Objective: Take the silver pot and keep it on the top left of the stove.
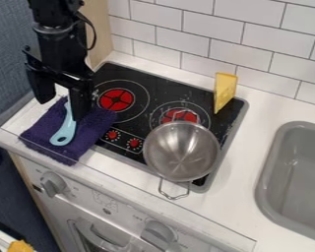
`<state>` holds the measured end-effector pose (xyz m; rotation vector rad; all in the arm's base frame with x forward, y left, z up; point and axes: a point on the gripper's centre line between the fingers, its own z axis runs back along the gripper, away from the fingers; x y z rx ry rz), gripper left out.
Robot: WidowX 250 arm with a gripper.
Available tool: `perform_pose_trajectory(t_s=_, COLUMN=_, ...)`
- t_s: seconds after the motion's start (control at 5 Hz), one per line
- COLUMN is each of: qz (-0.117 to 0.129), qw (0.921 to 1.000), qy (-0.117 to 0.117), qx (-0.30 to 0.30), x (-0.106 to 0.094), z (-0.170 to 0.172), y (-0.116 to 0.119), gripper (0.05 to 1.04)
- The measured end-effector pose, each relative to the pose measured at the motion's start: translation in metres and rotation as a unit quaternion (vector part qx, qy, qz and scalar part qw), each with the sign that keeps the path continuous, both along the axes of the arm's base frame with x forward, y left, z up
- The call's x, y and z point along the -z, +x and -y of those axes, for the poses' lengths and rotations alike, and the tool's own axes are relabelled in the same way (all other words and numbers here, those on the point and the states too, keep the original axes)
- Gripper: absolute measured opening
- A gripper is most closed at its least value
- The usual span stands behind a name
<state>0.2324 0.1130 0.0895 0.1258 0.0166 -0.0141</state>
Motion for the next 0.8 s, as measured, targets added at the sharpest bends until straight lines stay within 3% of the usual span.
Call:
perform_pose_trajectory(t_s=0.2, qz=-0.009, qw=0.9999, qy=-0.006, qx=-0.001, x=0.005, z=0.002, y=-0.001, gripper=1.000)
perform_pose_trajectory(t_s=0.4, qz=-0.007, qw=0.9992, qy=-0.020, qx=0.033, x=0.008, z=0.026, y=0.006, gripper=1.000)
perform_pose_trajectory(t_s=0.6, qz=0.008, qw=0.9952, qy=-0.031, qx=0.092, x=0.001, z=0.069, y=0.018, gripper=1.000)
perform_pose_trajectory(t_s=0.8, qz=0.010, qw=0.9861, qy=-0.037, qx=0.162, x=0.000, z=0.120, y=0.022, gripper=1.000)
